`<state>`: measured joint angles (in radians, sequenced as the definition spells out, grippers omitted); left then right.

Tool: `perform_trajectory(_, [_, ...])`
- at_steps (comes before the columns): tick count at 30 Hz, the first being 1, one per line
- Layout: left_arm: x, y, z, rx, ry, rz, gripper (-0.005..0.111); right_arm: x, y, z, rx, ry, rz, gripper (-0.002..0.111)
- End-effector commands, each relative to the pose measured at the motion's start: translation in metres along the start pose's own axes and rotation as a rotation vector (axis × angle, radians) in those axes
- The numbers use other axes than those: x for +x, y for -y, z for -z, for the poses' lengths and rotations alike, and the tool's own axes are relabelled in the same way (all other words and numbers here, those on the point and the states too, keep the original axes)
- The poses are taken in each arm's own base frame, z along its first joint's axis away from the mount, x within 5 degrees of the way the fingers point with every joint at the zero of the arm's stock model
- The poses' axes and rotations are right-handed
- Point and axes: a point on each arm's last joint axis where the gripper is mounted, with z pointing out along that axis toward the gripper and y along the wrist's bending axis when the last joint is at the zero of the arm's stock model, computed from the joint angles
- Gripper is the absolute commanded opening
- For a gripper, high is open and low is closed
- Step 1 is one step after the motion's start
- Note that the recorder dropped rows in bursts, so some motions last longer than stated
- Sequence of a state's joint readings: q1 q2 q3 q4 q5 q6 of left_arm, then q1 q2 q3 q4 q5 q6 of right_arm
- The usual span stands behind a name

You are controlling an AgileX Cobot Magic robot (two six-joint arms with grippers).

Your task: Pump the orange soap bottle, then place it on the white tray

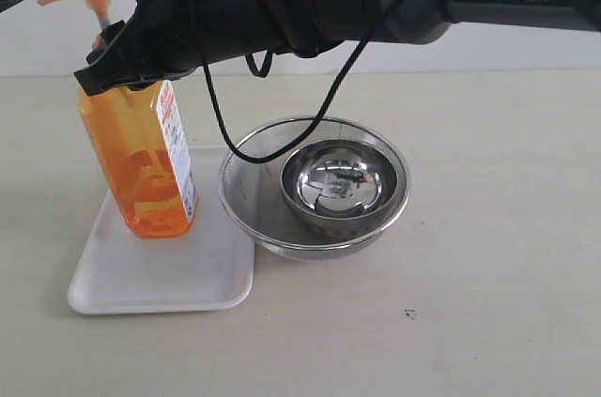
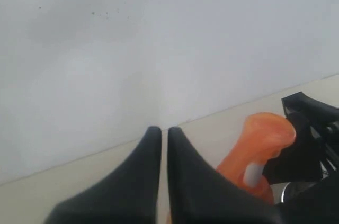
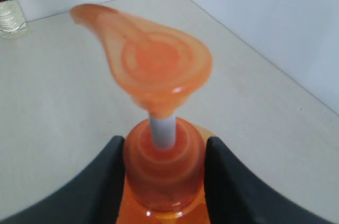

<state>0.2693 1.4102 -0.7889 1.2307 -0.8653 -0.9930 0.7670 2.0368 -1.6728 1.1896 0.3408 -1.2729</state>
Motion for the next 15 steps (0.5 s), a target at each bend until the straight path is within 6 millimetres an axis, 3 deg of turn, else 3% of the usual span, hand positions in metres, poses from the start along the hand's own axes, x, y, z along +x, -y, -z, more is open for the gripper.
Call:
perform_trajectory(1, [-0.0051,0.0039,-0.0017,0.06,0.03,0.009,0.005,-0.0025,-0.0006,0.0007,-0.003,0.008,-0.009,0.0])
perform_trajectory(15, [0.0005,0.0078,-0.0011,0.099,-0.037,0.011,0.005,-0.0025,-0.0006,0.0007,-0.003,0.008,-0.011,0.0])
